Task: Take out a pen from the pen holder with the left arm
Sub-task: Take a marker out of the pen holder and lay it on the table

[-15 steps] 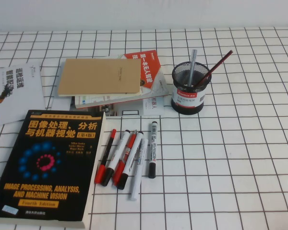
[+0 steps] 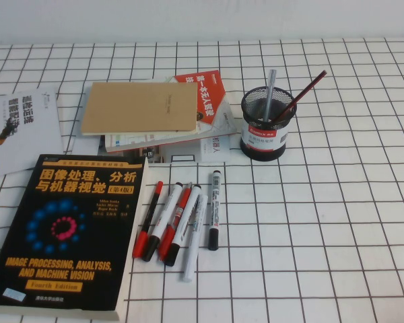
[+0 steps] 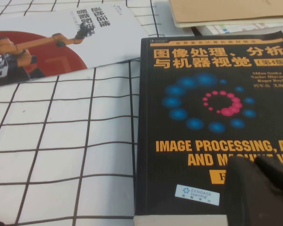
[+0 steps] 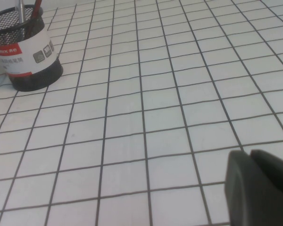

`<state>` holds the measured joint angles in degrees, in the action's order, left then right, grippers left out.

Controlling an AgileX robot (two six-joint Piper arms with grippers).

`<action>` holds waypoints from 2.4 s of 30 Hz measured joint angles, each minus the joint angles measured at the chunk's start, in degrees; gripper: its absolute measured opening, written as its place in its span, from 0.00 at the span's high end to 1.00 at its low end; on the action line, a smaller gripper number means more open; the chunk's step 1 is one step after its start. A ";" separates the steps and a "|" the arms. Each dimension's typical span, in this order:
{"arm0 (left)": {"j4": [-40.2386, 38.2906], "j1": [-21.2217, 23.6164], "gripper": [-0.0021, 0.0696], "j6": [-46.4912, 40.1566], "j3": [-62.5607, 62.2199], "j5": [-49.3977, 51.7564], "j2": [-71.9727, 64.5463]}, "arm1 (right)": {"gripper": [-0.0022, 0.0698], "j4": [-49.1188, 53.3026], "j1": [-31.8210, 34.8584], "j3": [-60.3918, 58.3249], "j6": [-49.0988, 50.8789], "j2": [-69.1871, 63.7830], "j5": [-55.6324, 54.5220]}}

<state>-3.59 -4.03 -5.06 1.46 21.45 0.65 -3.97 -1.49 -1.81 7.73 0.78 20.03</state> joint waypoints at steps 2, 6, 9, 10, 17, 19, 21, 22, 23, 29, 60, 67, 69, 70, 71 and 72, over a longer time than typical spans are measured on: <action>0.00 0.00 0.97 0.00 0.00 0.00 0.00 | 0.99 0.00 0.00 0.00 0.00 0.00 0.00; 0.00 0.00 0.97 0.00 0.00 0.00 0.00 | 0.99 0.00 0.00 0.00 0.00 0.00 0.00; 0.00 0.00 0.97 0.00 0.00 0.00 0.00 | 0.99 0.00 0.00 0.00 0.00 0.00 0.00; 0.00 0.00 0.97 0.00 0.00 0.00 0.00 | 0.99 0.00 0.00 0.00 0.00 0.00 0.00; 0.00 0.00 0.97 0.00 0.00 0.00 0.00 | 0.99 0.00 0.00 0.00 0.00 0.00 0.00; 0.00 0.00 0.97 0.00 0.00 0.00 0.00 | 0.99 0.00 0.00 0.00 0.00 0.00 0.00; 0.00 0.00 0.97 0.00 0.00 0.00 0.00 | 0.99 0.00 0.00 0.00 0.00 0.00 0.00; 0.00 0.00 0.97 0.00 0.00 0.00 0.00 | 0.99 0.00 0.00 0.00 0.00 0.00 0.00; 0.00 0.00 0.97 0.00 0.00 0.00 0.00 | 0.99 0.00 0.00 0.00 0.00 0.00 0.00; 0.00 0.00 0.97 0.00 0.00 0.00 0.00 | 0.99 0.00 0.00 0.00 0.00 0.00 0.00; -41.32 0.00 0.97 2.27 -2.02 -12.88 0.00 | 0.99 0.00 0.00 0.00 0.00 0.00 0.00; -41.32 0.00 0.97 -22.12 -14.90 -6.54 -5.10 | 0.99 0.00 0.00 0.00 0.00 0.00 0.00; -41.32 0.00 0.97 -26.54 -17.97 -5.44 -9.49 | 0.99 0.00 0.00 0.00 0.00 0.00 0.00; -41.22 0.00 0.97 -28.70 -19.30 -4.91 -12.21 | 0.99 0.00 0.00 0.00 0.00 0.00 0.00; -41.22 0.00 0.97 -30.65 -20.55 -4.37 -15.16 | 0.99 0.00 0.00 0.00 0.00 0.00 0.00; -41.46 0.00 0.97 -32.46 -21.55 -4.06 -18.27 | 0.99 0.00 0.00 0.00 0.00 0.00 0.00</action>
<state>-45.04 -4.03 -37.51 -20.09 17.39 -17.62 -3.97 -1.49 -1.81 7.73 0.78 20.03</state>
